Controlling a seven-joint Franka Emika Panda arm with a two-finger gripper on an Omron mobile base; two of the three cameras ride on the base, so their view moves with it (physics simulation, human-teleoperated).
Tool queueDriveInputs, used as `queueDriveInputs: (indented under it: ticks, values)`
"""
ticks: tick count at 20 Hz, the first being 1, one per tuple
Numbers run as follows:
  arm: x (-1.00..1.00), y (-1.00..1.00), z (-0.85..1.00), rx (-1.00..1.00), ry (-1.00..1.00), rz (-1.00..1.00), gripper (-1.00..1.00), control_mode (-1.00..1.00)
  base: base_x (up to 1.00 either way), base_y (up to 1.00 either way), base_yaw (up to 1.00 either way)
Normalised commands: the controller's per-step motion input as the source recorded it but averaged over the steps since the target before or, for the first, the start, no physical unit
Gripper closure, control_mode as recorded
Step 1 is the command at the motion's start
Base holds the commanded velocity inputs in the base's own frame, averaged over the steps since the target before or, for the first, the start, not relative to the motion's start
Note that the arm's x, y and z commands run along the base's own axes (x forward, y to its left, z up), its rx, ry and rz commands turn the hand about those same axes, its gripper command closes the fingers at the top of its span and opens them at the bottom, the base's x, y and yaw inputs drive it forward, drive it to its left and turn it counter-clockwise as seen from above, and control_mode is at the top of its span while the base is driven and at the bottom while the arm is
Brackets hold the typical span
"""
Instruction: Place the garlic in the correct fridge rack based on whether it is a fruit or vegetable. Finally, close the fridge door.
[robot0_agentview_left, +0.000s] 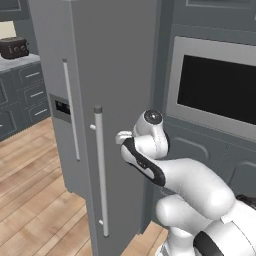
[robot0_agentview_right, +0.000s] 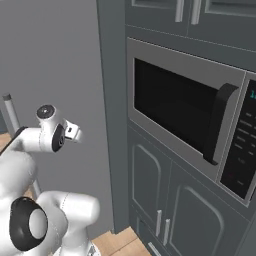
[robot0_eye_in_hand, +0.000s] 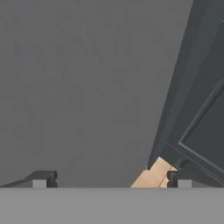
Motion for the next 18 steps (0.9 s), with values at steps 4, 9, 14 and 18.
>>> queueDriveInputs:
  ticks: [4, 9, 14, 18]
  values:
    - [0.53, 0.19, -0.04, 0.00, -0.06, 0.00, -1.00, -1.00, 0.00, 0.00, 0.00]
    - [0.46, 0.21, -0.02, 0.00, -0.07, -0.03, -1.00, -1.00, 0.00, 0.00, 0.00]
    - [0.39, 0.29, 0.00, 0.00, -0.05, -0.12, -1.00, -1.00, 0.00, 0.00, 0.00]
    - [0.34, 0.28, 0.00, 0.00, -0.03, -0.21, -1.00, -1.00, 0.00, 0.00, 0.00]
